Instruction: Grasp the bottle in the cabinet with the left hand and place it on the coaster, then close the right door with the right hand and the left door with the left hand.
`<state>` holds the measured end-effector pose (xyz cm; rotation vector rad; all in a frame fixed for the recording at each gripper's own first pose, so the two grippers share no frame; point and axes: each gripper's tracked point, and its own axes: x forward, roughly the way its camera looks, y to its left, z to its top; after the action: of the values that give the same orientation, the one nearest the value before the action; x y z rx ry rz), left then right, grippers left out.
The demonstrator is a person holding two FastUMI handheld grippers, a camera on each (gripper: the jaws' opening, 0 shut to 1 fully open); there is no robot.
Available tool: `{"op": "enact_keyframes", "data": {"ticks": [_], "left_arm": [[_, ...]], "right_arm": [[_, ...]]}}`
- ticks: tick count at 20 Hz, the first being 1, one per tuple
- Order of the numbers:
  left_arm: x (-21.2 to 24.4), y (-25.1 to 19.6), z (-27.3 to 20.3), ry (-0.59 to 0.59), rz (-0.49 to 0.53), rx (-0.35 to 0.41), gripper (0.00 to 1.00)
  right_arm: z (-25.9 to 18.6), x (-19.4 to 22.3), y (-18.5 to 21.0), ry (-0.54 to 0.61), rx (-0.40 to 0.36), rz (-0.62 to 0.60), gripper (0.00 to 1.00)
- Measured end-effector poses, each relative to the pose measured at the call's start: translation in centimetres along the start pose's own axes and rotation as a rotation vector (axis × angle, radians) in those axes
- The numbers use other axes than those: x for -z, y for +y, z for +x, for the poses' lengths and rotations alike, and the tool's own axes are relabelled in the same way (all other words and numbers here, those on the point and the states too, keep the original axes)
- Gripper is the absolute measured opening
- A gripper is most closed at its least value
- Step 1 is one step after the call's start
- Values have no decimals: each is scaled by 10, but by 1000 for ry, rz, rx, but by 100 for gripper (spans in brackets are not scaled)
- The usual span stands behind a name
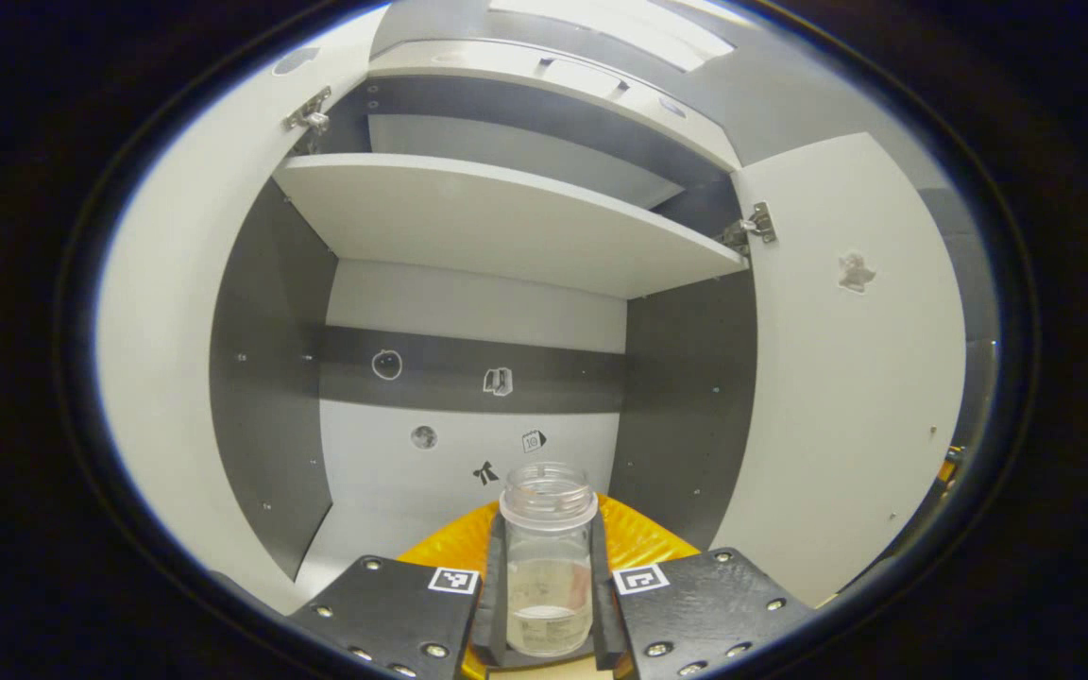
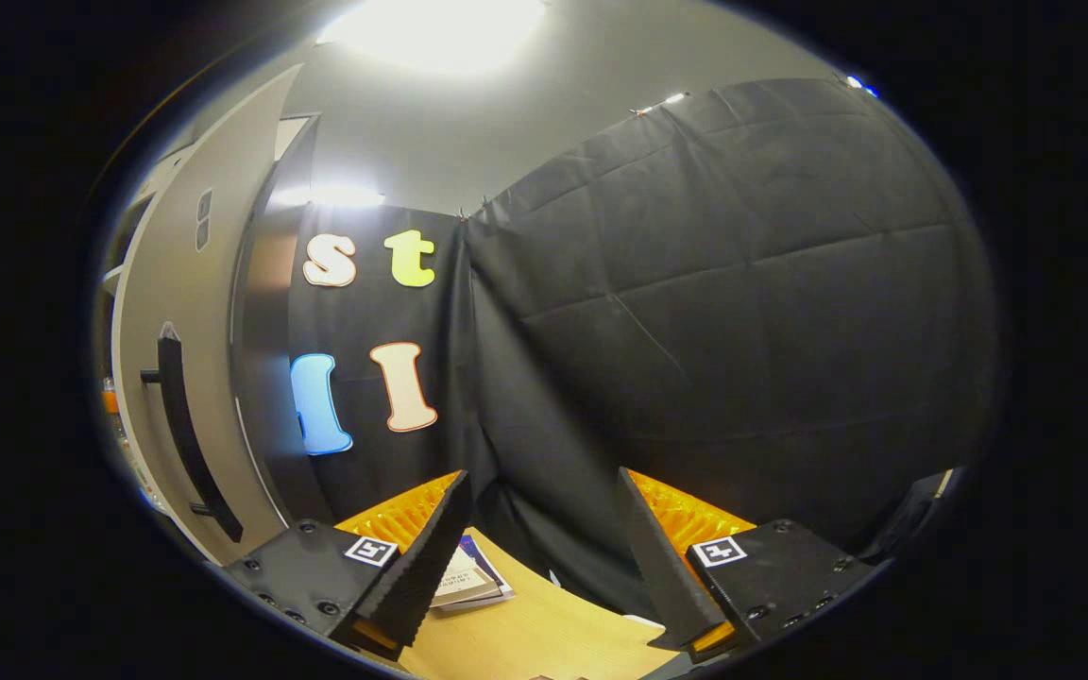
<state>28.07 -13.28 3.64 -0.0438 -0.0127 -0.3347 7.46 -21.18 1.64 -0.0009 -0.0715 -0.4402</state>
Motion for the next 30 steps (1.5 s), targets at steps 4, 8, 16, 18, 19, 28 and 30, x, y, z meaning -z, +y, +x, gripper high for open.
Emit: {"op": "enact_keyframes", "data": {"ticks": [4, 8, 16, 18, 19, 28, 30], "left_arm": [[16, -5, -26, 12, -11, 12, 39], [51, -8, -49, 38, -55, 33, 39], [144, -11, -89, 119, -151, 41, 37], [170, -15, -99, 139, -160, 52, 35], [182, -17, -103, 148, -159, 57, 35], [281, -37, -136, 217, -204, 60, 38], [300, -41, -146, 230, -192, 65, 39]], "right_arm": [[-9, -7, 9, -2, -17, 3, 96], [-19, -12, 18, -4, -31, 8, 96], [-43, -20, 23, 11, -31, 11, 97], [-50, -25, 23, 8, -32, 1, 96], [-53, -27, 23, 8, -34, -8, 96], [-77, -36, 22, 42, -50, 1, 97], [-81, -36, 20, 50, -49, -6, 96]]}}
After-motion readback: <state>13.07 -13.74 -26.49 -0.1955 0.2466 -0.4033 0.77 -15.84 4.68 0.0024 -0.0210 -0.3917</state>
